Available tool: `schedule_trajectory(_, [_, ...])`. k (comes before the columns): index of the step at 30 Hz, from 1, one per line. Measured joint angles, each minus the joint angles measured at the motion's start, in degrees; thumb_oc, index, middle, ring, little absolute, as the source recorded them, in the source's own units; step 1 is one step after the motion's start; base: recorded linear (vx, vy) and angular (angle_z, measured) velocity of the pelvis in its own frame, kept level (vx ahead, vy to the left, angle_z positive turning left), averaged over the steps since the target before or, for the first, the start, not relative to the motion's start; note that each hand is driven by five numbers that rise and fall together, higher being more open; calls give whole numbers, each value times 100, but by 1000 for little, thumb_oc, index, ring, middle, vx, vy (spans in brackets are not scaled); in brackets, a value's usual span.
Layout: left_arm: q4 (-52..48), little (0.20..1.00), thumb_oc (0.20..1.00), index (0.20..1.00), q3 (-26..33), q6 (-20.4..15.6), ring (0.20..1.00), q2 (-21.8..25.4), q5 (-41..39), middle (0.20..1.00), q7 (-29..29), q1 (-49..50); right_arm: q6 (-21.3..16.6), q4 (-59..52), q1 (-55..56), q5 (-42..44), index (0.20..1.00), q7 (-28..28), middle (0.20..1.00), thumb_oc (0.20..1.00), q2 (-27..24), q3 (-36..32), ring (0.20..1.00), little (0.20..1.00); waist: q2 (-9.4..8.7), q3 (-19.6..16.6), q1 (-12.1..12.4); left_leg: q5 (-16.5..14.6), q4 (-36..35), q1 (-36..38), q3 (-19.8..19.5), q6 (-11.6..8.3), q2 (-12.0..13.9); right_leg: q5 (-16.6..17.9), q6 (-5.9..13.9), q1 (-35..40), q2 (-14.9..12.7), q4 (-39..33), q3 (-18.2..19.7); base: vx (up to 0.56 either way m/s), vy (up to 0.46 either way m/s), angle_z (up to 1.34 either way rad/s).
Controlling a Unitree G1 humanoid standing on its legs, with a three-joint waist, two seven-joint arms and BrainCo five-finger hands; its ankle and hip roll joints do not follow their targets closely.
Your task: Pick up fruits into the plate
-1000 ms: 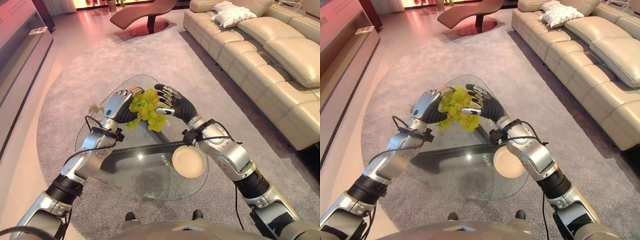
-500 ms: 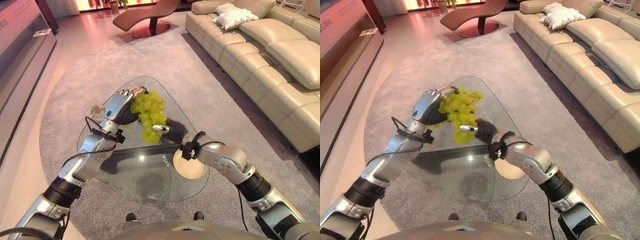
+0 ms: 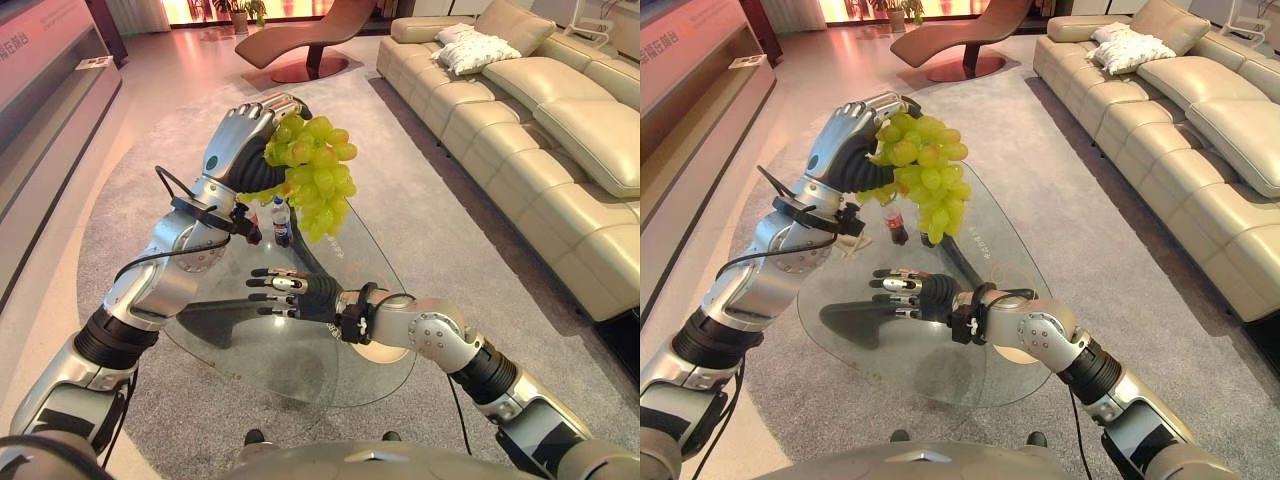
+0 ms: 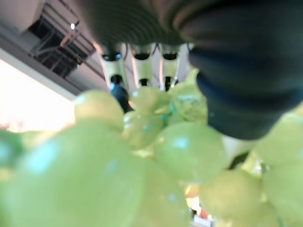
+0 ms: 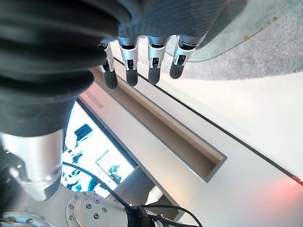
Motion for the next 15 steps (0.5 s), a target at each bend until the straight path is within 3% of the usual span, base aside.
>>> schedule_trajectory(8, [23, 200, 200, 200, -45, 37, 200, -2, -4, 200, -249, 0, -370, 4, -19, -15, 1000, -104, 1000, 1000, 59, -3, 1000, 1000, 12, -7, -123, 7, 1, 28, 32, -7, -4, 0, 0, 0, 0, 0, 28, 0, 0, 0])
schedule_trajectory(15, [113, 200, 200, 200, -60, 101, 200, -4, 8, 200, -249, 0, -430, 28, -19, -899, 1000, -47, 1000, 1000, -33, -13, 1000, 1000, 168, -112, -143, 4, -1, 34, 46, -6, -2, 0, 0, -17, 3, 0, 88, 0, 0, 0])
